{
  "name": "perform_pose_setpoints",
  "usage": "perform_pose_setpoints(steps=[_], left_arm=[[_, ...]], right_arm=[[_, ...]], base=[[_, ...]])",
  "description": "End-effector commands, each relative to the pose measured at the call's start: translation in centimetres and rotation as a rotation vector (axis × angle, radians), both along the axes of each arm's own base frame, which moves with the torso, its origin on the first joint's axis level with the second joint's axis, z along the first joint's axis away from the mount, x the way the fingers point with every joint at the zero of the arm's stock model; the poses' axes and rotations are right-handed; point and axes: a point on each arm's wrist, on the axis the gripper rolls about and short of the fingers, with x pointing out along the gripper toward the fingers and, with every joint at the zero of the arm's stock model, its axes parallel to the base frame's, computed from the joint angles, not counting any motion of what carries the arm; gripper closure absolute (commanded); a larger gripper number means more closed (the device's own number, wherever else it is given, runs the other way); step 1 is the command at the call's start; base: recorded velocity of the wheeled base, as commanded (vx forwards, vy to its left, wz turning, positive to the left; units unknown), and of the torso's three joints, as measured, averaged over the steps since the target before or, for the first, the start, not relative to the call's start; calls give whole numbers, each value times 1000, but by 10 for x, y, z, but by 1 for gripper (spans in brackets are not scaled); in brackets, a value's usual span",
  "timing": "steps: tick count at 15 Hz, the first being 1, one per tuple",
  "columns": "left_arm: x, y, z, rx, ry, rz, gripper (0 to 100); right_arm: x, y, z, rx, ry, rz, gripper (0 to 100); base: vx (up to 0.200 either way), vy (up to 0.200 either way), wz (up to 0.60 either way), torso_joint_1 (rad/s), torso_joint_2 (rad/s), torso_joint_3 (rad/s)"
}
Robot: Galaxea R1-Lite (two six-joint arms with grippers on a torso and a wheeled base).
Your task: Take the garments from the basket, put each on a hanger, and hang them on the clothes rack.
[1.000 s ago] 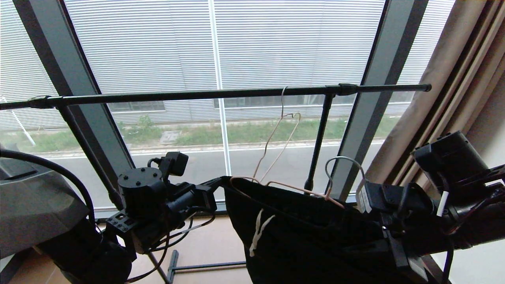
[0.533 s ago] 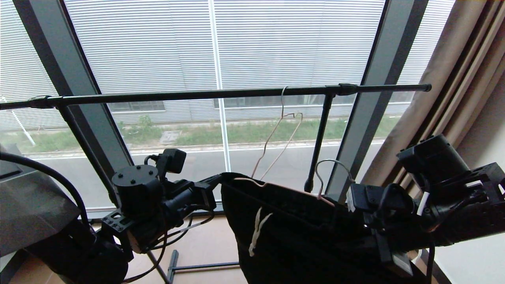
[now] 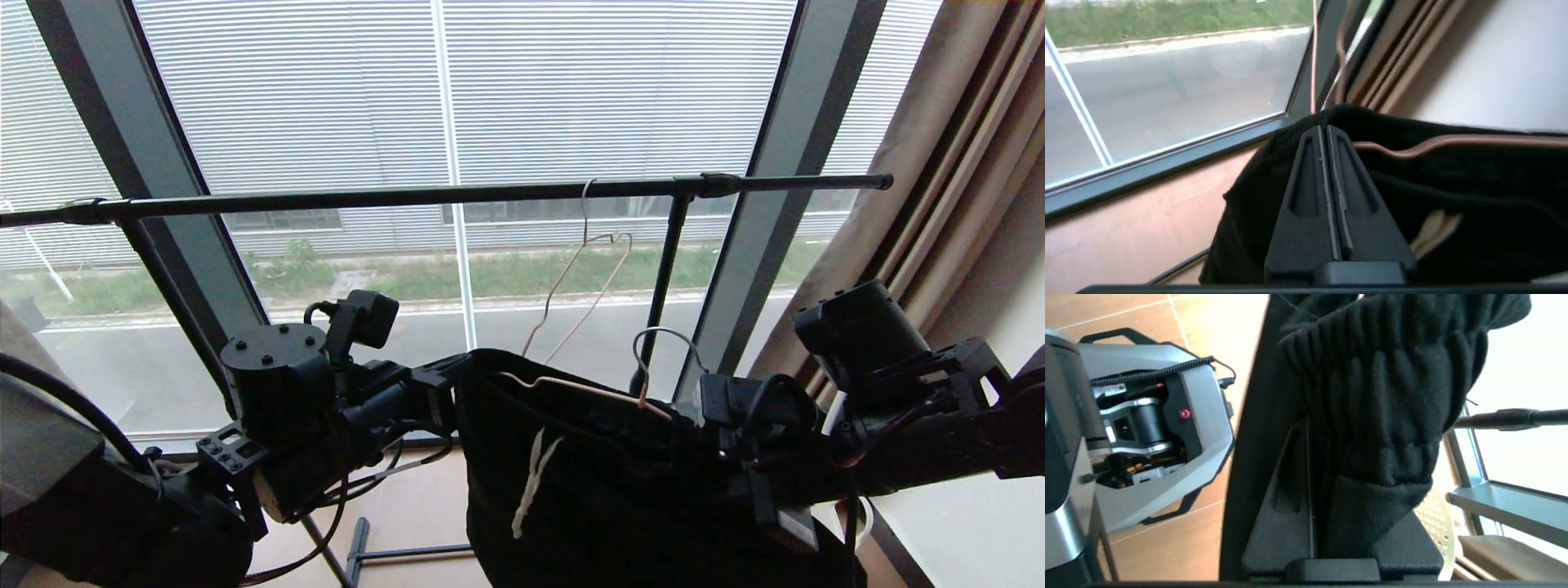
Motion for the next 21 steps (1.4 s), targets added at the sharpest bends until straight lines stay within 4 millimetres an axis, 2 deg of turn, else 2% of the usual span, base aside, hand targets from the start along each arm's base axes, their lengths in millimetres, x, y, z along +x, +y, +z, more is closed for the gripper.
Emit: perform_pose_setpoints(steps=[1, 2, 4, 10, 12, 15, 18, 21], left_arm=[[-5, -6, 20, -1, -48, -30, 100], [-6, -7, 21, 2, -48, -33, 100], [-11, -17, 38, 14, -49, -71, 100], [-18, -44, 56, 51, -44, -157, 100], [-19, -46, 55, 70, -27, -165, 100], [-20, -46, 54, 114, -40, -175, 100], [-25, -48, 58, 144, -53, -196, 100], [-32, -47, 66, 165, -78, -212, 100]], right_arm=[[4, 2, -3, -2, 4, 0, 100], [4, 3, -4, -1, 4, 1, 100], [9, 5, -6, 8, -7, -6, 100], [10, 6, -4, 30, -23, -16, 100], [9, 5, -2, 56, -41, -19, 100], [9, -3, 8, 251, -41, 50, 100], [15, -4, 6, 283, -73, 37, 100], [27, -6, -7, 369, -137, 56, 100]], base=[[0, 0, 0, 0, 0, 0], [0, 0, 0, 0, 0, 0], [0, 0, 0, 0, 0, 0], [0, 0, 0, 0, 0, 0], [0, 0, 0, 0, 0, 0], [0, 0, 0, 0, 0, 0], [0, 0, 0, 0, 0, 0], [0, 0, 0, 0, 0, 0]])
